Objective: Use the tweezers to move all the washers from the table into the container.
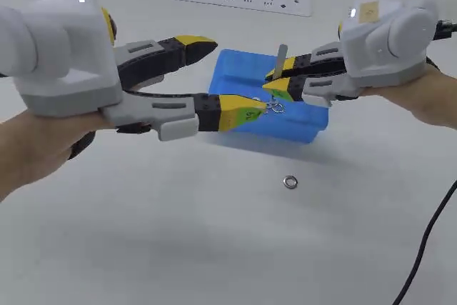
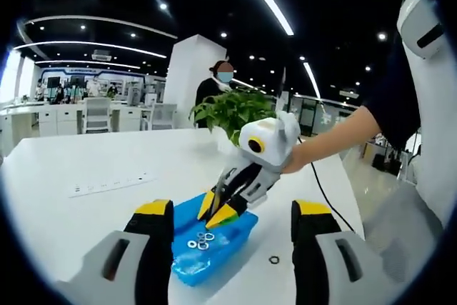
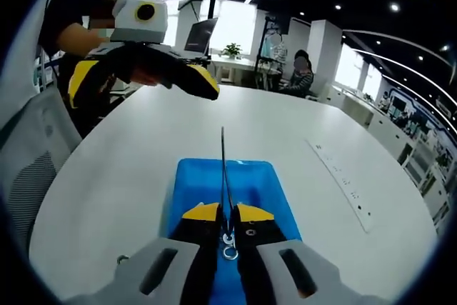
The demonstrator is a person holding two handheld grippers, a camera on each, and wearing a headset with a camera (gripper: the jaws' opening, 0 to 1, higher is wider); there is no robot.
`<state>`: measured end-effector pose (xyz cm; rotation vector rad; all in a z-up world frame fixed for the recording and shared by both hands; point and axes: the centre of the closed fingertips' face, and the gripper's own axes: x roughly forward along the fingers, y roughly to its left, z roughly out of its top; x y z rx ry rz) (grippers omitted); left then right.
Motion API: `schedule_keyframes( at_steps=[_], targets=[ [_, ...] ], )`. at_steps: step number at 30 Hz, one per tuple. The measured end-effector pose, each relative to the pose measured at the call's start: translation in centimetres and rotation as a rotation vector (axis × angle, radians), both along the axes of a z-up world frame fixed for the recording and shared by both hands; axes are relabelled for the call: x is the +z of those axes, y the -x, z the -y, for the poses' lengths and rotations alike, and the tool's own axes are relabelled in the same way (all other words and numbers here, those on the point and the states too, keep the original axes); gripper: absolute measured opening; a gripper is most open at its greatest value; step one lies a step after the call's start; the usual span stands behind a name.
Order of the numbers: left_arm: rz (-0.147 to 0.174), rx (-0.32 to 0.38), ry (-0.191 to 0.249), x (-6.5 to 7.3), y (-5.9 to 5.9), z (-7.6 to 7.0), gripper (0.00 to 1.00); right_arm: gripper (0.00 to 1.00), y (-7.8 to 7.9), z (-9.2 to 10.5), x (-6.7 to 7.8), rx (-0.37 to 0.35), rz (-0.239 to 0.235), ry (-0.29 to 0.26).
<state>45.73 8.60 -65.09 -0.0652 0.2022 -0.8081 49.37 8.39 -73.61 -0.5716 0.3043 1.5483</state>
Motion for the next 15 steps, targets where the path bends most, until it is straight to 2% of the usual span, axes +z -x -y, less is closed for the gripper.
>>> schedule_keyframes(
  at_steps=[2, 5, 6, 8, 10, 15],
  targets=[
    [0.023, -0.007, -0.013, 0.1, -1.1, 0.4, 0.62, 0.08, 0.3, 0.1, 0.2, 0.018, 0.01, 0.006],
    [0.015, -0.036, -0.003, -0.1, -2.2, 1.2, 0.6, 0.08, 0.5, 0.1, 0.4, 0.04, 0.029, 0.017],
    [0.016, -0.05, -0.014, -0.3, -2.8, 1.5, 0.59, 0.08, 0.7, 0.1, 0.6, 0.052, 0.034, 0.017],
    [0.017, -0.075, -0.034, -0.6, -3.3, 1.9, 0.54, 0.08, 1.0, 0.1, 0.9, 0.064, 0.042, 0.015],
    [0.029, -0.104, -0.053, -0.6, -3.4, 2.2, 0.47, 0.08, 1.1, 0.0, 1.0, 0.071, 0.045, 0.013],
    [0.031, -0.227, -0.065, -0.3, -2.8, 3.5, 0.26, 0.08, 1.6, 0.2, 1.2, 0.094, 0.047, 0.019]
  ],
)
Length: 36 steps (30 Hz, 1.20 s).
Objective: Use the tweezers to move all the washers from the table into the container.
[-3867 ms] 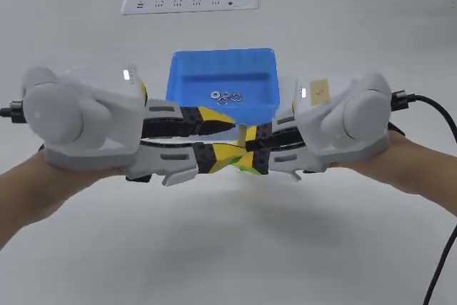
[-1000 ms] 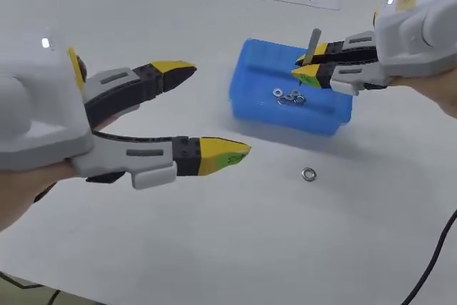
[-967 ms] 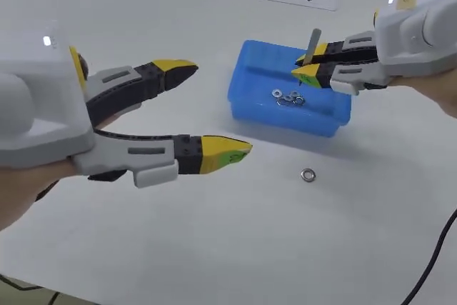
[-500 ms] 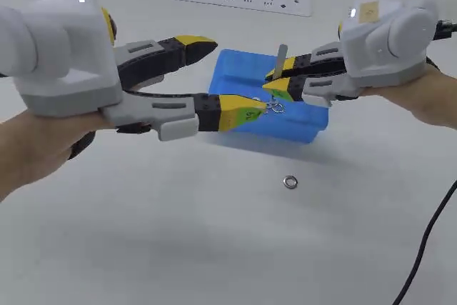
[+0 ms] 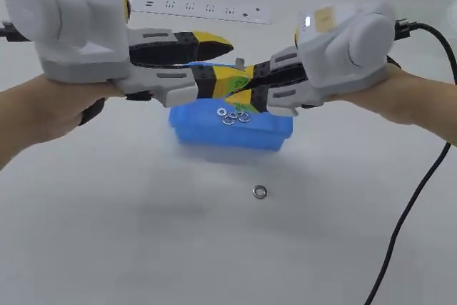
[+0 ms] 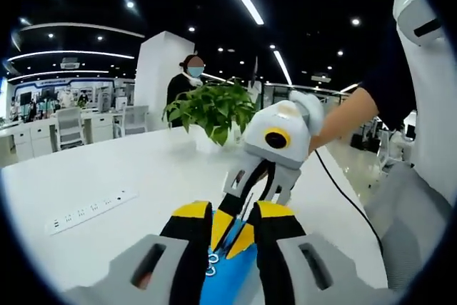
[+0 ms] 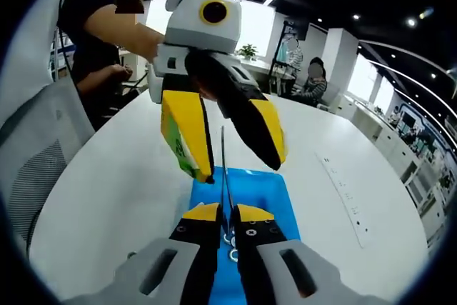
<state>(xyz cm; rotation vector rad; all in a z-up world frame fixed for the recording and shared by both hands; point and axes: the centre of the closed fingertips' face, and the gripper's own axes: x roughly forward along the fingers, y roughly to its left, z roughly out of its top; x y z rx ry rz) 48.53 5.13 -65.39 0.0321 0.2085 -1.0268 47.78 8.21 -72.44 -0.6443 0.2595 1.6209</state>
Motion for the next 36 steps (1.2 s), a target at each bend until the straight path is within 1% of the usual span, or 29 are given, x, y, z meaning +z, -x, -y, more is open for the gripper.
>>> schedule_keyframes(
  at_steps=[2, 5, 7, 8, 9, 10, 11, 14, 16, 17, 18, 19, 20, 23, 25, 26, 27, 29, 30, 32, 34, 36],
  targets=[
    [-0.025, -0.028, 0.025, 0.3, 0.3, 0.4, 0.23, 0.08, 0.1, 0.1, 0.0, 0.006, 0.003, 0.004],
    [-0.013, -0.039, 0.021, 0.4, 0.4, 0.6, 0.18, 0.08, 0.3, 0.1, 0.0, 0.005, -0.003, 0.0],
    [-0.018, -0.059, 0.019, 0.3, 0.7, 0.8, 0.12, 0.08, 0.3, 0.1, 0.0, 0.005, -0.003, 0.0],
    [-0.033, -0.08, 0.025, 0.2, 1.1, 1.1, 0.09, 0.08, 0.3, 0.1, 0.1, 0.006, -0.002, 0.0],
    [-0.039, -0.087, 0.035, 0.3, 1.3, 1.2, 0.09, 0.08, 0.4, 0.1, 0.1, 0.014, 0.0, 0.001],
    [-0.036, -0.085, 0.032, 0.2, 1.2, 1.2, 0.09, 0.08, 0.5, 0.1, 0.0, 0.022, 0.003, 0.005],
    [-0.032, -0.09, 0.025, 0.2, 1.2, 1.1, 0.09, 0.08, 0.6, 0.2, 0.0, 0.023, 0.003, 0.009],
    [0.01, -0.073, -0.013, 0.3, 0.8, 0.8, 0.06, 0.08, 0.7, 0.2, -0.1, 0.031, 0.007, 0.014],
    [0.063, -0.075, -0.057, 0.4, 0.5, 0.7, 0.05, 0.09, 0.5, 0.1, 0.0, 0.021, 0.009, 0.006],
    [0.087, -0.077, -0.086, 0.4, 0.4, 0.7, 0.05, 0.1, 0.4, 0.1, 0.0, 0.017, 0.02, 0.005],
    [0.093, -0.08, -0.094, 0.5, 0.4, 0.8, 0.05, 0.1, 0.3, 0.0, 0.1, 0.014, 0.025, 0.004],
    [0.089, -0.08, -0.09, 0.6, 0.4, 1.0, 0.04, 0.11, 0.2, 0.0, 0.2, 0.01, 0.023, 0.001],
    [0.1, -0.079, -0.096, 0.7, 0.3, 1.0, 0.04, 0.11, 0.1, -0.1, 0.2, 0.003, 0.029, -0.002],
    [0.116, -0.071, -0.105, 0.7, 0.0, 0.8, 0.04, 0.12, -0.3, 0.0, 0.4, -0.015, 0.046, 0.0],
    [0.119, -0.067, -0.109, 0.8, -0.2, 0.8, 0.04, 0.13, -0.3, 0.0, 0.4, -0.027, 0.033, 0.0],
    [0.115, -0.06, -0.111, 0.8, -0.4, 0.8, 0.04, 0.14, -0.2, 0.0, 0.4, -0.026, 0.028, 0.0],
    [0.1, -0.055, -0.099, 0.8, -0.5, 0.8, 0.04, 0.16, -0.1, 0.0, 0.4, -0.027, 0.017, 0.002],
    [0.105, -0.045, -0.098, 0.9, -0.7, 0.8, 0.04, 0.22, 0.2, 0.1, 0.4, -0.033, -0.026, 0.006],
    [0.11, -0.04, -0.1, 1.0, -0.8, 0.8, 0.04, 0.26, 0.2, 0.2, 0.4, -0.038, -0.036, 0.012],
    [0.116, -0.035, -0.1, 1.2, -1.0, 0.9, 0.04, 0.28, 0.1, 0.3, 0.5, -0.044, -0.03, 0.015],
    [0.124, -0.035, -0.107, 1.5, -1.1, 0.9, 0.04, 0.3, 0.2, 0.6, 0.7, -0.058, -0.036, 0.012],
    [0.131, -0.032, -0.116, 2.0, -1.1, 0.7, 0.04, 0.31, 0.0, 1.0, 0.9, -0.077, -0.027, 0.01]
  ],
)
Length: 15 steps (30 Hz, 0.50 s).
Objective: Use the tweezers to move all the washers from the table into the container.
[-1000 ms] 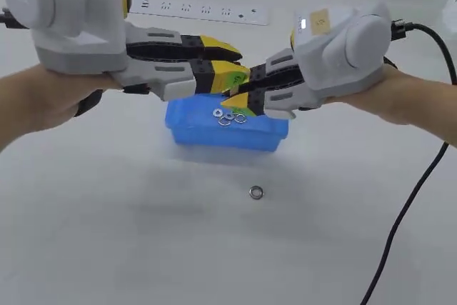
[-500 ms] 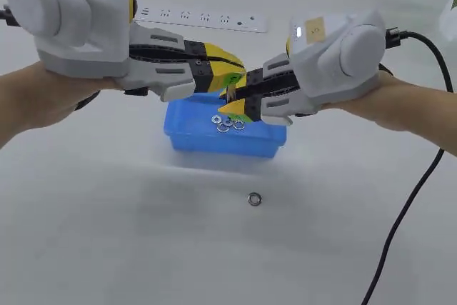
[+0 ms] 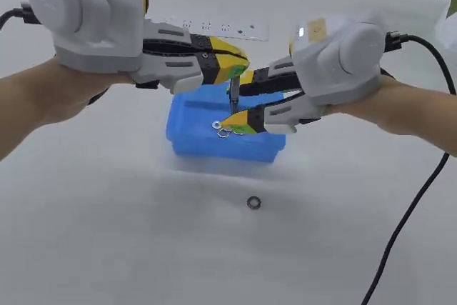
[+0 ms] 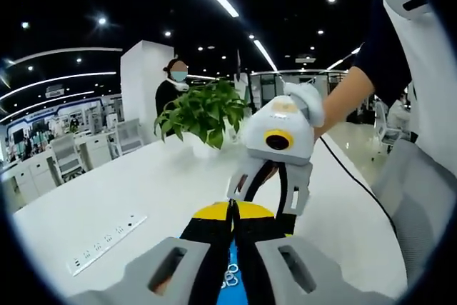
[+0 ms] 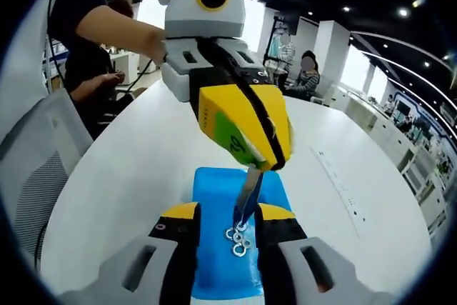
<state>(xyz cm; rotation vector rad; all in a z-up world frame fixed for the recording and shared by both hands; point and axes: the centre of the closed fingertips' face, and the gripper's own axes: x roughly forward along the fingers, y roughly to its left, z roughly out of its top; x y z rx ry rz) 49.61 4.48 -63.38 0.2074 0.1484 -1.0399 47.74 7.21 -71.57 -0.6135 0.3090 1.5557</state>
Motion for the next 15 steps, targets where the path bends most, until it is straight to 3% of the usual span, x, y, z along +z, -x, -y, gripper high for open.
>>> schedule_keyframes(
  at_steps=[3, 7, 15],
  targets=[
    [0.015, 0.017, 0.029, 1.6, 0.0, -0.6, 0.04, 0.34, -0.3, 0.9, 0.2, -0.042, 0.02, -0.001],
    [0.033, 0.023, 0.025, 2.6, 0.3, -0.9, 0.04, 0.43, -0.4, 2.4, 1.0, -0.116, 0.037, -0.036],
    [0.037, -0.002, 0.006, 3.3, 2.3, 1.1, 0.04, 0.55, 0.8, 6.4, 1.4, -0.268, 0.002, -0.08]
  ],
)
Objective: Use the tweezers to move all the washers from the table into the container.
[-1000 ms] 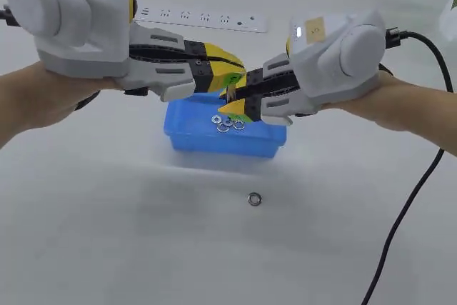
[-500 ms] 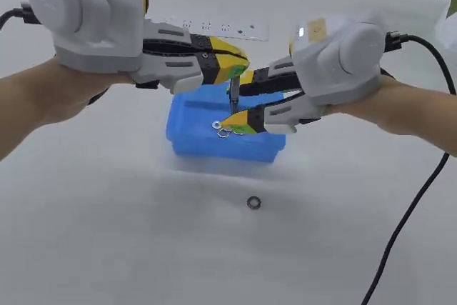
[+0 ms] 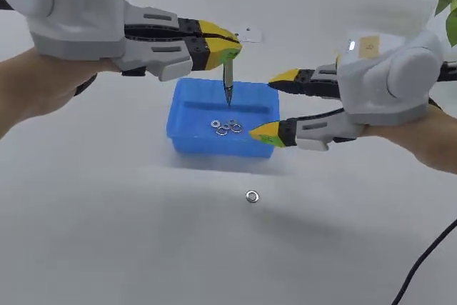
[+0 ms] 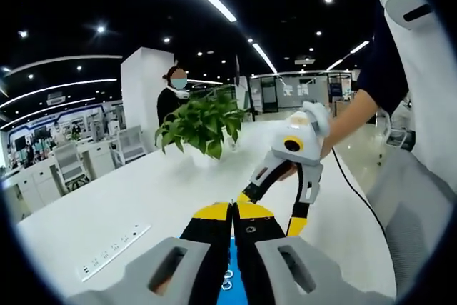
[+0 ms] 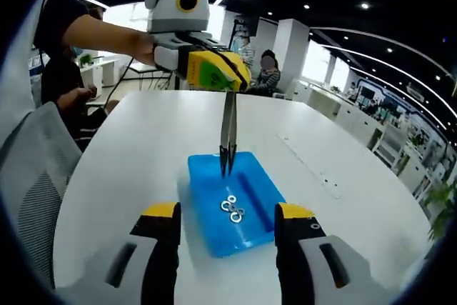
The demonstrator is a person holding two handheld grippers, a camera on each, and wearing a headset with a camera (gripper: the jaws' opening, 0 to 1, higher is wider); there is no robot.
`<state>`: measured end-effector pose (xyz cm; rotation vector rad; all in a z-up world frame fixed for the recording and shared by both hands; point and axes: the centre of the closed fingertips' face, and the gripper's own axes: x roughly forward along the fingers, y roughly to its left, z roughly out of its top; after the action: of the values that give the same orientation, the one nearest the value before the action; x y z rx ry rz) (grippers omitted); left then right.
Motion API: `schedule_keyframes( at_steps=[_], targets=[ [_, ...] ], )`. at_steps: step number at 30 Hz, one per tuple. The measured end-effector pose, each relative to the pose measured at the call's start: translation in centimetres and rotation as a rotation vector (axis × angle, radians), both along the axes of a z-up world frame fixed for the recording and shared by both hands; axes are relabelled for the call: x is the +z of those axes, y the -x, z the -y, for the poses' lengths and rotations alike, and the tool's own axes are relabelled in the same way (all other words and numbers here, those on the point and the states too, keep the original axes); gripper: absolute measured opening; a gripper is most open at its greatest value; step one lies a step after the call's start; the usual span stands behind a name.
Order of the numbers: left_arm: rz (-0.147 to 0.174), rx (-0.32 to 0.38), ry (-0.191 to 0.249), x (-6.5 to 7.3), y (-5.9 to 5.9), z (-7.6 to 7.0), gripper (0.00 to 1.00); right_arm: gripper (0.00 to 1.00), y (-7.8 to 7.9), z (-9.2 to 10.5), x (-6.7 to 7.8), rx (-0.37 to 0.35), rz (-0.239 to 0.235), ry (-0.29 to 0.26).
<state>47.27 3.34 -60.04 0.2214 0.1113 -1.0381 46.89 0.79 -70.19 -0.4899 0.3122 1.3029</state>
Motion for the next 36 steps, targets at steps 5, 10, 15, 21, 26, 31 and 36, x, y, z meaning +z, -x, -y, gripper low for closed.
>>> schedule_keyframes(
  at_steps=[5, 10, 15, 21, 26, 31, 36],
  targets=[
    [0.007, -0.021, 0.009, 0.9, 1.5, 1.2, 0.04, 0.62, 1.2, 2.8, -0.5, -0.08, -0.028, -0.026],
    [-0.01, -0.06, 0.0, 0.5, 3.5, 2.8, 0.04, 0.74, 2.9, 5.8, -1.8, -0.166, -0.082, -0.034],
    [-0.022, -0.068, -0.01, -0.4, 5.0, 3.8, 0.04, 0.8, 5.2, 7.5, -3.0, -0.184, -0.101, -0.007],
    [-0.048, -0.063, 0.009, -1.4, 6.1, 4.5, 0.04, 0.87, 7.1, 8.6, -3.5, -0.218, -0.132, -0.008],
    [-0.064, -0.057, 0.033, -2.2, 6.8, 4.8, 0.04, 1.0, 7.2, 8.4, -3.4, -0.269, -0.138, -0.039],
    [-0.082, -0.066, 0.025, -3.7, 7.5, 5.3, 0.04, 1.0, 7.9, 7.9, -4.3, -0.259, -0.153, -0.035],
    [-0.093, -0.067, 0.024, -5.1, 8.2, 5.2, 0.04, 1.0, 9.5, 7.2, -5.7, -0.206, -0.178, -0.01]
  ],
)
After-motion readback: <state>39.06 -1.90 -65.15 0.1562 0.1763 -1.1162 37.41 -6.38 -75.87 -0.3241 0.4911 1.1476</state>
